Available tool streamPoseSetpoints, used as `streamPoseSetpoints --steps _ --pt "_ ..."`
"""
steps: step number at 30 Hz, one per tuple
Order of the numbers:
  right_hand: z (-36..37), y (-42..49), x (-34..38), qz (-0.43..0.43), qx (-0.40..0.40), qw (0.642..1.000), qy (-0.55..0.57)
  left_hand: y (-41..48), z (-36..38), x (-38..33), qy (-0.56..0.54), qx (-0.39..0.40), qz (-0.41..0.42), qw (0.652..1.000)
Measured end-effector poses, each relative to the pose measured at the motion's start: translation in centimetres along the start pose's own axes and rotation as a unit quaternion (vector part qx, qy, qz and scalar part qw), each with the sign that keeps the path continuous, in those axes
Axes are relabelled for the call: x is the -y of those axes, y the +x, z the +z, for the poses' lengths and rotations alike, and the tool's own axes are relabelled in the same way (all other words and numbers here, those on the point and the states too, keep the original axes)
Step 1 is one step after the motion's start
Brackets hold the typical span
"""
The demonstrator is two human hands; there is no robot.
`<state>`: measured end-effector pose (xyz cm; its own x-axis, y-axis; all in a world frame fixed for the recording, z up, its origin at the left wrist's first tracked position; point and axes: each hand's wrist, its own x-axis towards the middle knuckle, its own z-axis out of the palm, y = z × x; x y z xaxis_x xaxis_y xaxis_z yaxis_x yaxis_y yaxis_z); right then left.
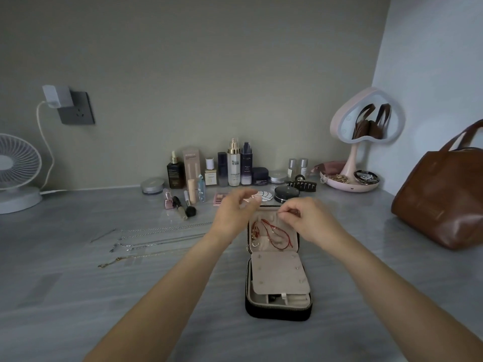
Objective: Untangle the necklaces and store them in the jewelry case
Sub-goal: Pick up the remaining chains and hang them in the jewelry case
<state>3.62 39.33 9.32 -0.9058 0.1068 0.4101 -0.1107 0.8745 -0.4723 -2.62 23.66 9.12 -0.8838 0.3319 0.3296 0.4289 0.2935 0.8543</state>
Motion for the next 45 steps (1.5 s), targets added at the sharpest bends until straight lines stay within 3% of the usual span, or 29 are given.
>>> streamPoseSetpoints --steps 4,14,20,28,37,45 --pt "0.5 0.6 0.7 -0.004 -0.006 0.999 -0.052 -0.2 1.9 1.0 0.027 0.098 -0.067 0.993" --pt "0.8 1.7 1.6 -0.036 -0.019 0.991 -0.126 0.5 3.2 2.2 0.026 0.008 -0.023 0.999" --pt "1.1 1.6 1.0 -0.053 -0.043 0.987 -0.143 0.7 3.1 2.7 -0.003 0.003 0.006 1.0" --pt "2.3 1.4 0.0 -0.139 -0.143 0.944 -0.263 1.0 3.1 3.3 -0.007 0.001 0.011 1.0" --pt "3.2 0.7 -0.7 -0.066 -0.189 0.961 -0.191 0.9 3.2 3.4 -0.044 0.013 0.005 0.999" --pt "2.3 1.7 -0.1 -0.178 -0.169 0.946 -0.21 0.5 3.2 3.1 -0.044 0.03 0.008 0.999"
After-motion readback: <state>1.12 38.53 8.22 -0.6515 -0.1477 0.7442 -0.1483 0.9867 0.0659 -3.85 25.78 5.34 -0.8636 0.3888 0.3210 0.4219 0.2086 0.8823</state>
